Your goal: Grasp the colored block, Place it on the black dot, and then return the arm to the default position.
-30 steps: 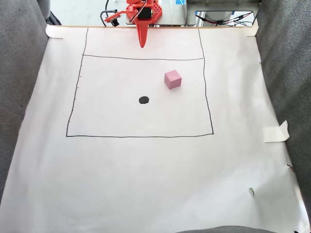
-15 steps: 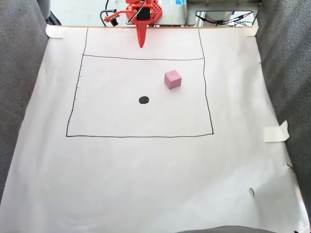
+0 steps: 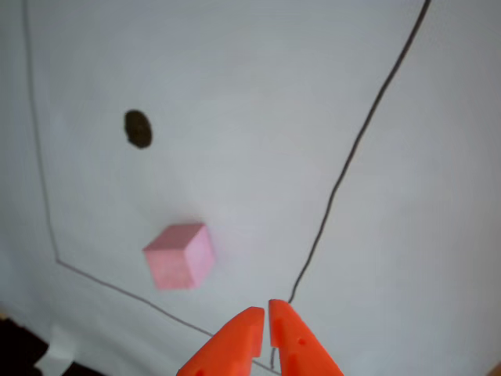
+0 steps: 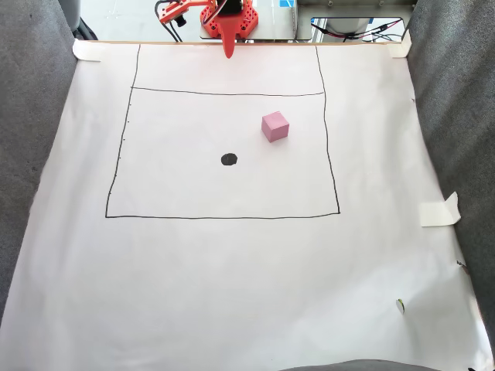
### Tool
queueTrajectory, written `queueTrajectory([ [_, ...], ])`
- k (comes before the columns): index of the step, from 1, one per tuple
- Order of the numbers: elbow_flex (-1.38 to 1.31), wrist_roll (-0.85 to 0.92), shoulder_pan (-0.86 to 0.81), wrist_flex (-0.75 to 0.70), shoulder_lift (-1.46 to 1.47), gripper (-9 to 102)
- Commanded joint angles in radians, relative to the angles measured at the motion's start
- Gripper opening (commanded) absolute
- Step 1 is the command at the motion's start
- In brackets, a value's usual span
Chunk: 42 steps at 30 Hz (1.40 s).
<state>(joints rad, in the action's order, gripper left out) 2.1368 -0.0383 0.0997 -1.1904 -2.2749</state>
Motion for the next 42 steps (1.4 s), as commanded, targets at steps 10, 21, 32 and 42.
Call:
queueTrajectory([
  [10,-0.495,-0.094,0.127,-0.074,0.554,0],
  [21,-0.787,-0.072,0.207,-0.115,0.856,0],
  [32,-1.012,-0.015,0.235,-0.216,1.009,0],
  [42,-1.012,0.020,0.255,-0.190,1.051,0],
])
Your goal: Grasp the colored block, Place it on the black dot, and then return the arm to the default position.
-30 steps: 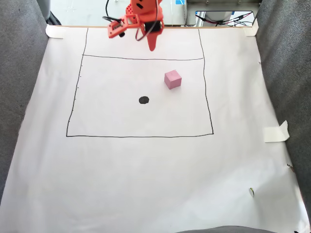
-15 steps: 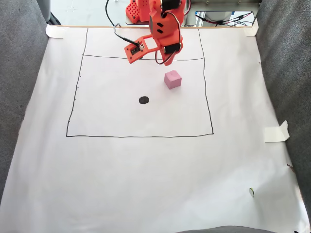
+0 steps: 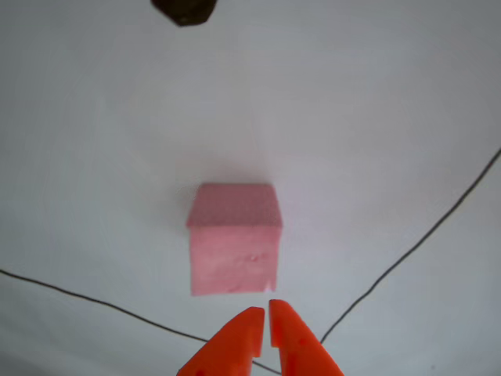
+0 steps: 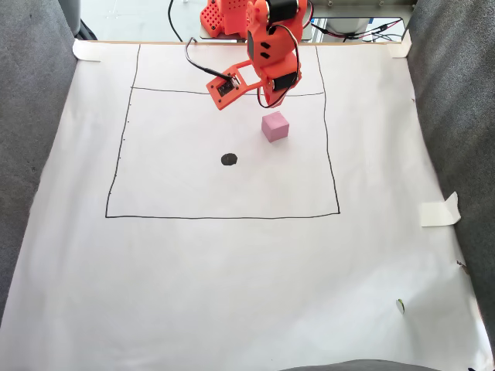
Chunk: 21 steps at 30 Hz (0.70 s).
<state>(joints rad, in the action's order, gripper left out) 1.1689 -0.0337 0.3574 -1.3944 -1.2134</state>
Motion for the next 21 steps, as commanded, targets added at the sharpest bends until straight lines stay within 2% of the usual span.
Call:
queueTrajectory([
  [1,-0.044,0.020,-0.005,0.015,-0.011,0],
  [4,-0.044,0.031,-0.005,0.012,-0.015,2],
  [8,-0.044,0.037,-0.005,-0.005,-0.020,24],
  [15,-0.040,0.043,-0.014,-0.029,-0.026,32],
  [21,-0.009,0.051,-0.009,-0.049,-0.008,35],
])
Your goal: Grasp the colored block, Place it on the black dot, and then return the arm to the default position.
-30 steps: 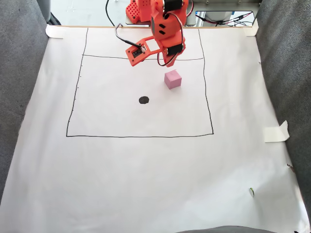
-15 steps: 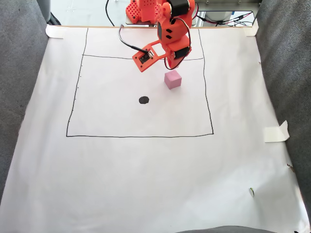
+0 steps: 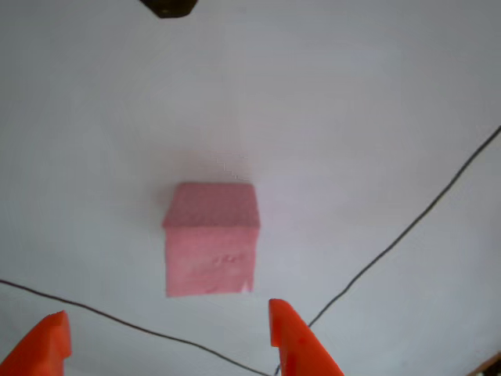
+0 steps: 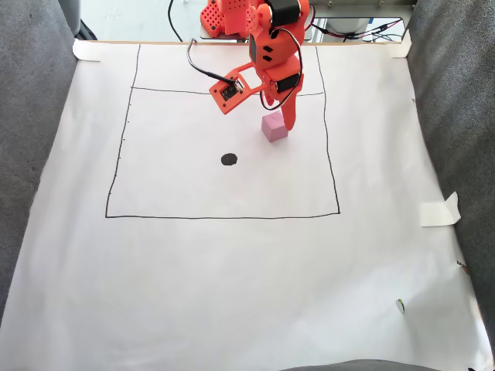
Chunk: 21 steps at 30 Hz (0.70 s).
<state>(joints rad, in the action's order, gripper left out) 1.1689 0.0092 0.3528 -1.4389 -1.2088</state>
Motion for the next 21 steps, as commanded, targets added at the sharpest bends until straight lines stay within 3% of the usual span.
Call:
queueTrajectory([
  [1,-0.002,0.009,-0.005,-0.003,-0.009,35],
  [21,0.086,0.028,-0.025,0.040,0.066,35],
])
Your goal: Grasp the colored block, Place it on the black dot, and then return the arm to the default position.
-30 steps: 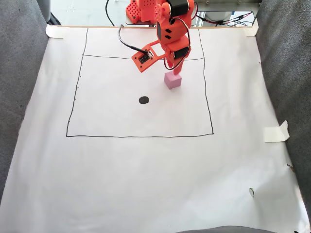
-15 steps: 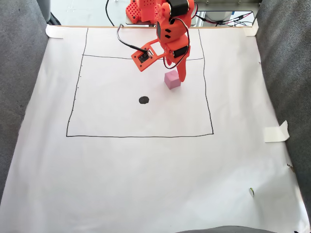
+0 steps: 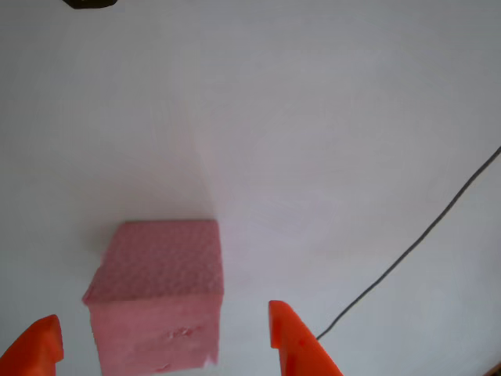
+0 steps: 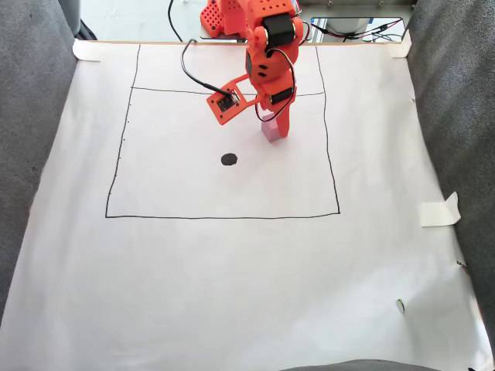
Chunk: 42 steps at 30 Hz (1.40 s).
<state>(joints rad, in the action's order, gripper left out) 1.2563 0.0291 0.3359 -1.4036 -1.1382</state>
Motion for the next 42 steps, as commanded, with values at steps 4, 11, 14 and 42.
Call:
queueTrajectory([
  [4,0.006,0.008,-0.006,0.012,0.002,35],
  [11,0.006,-0.005,-0.005,0.029,0.006,31],
  [14,-0.002,-0.006,-0.002,0.031,0.015,28],
  [42,-0.117,-0.221,-0.092,0.074,-0.103,0],
])
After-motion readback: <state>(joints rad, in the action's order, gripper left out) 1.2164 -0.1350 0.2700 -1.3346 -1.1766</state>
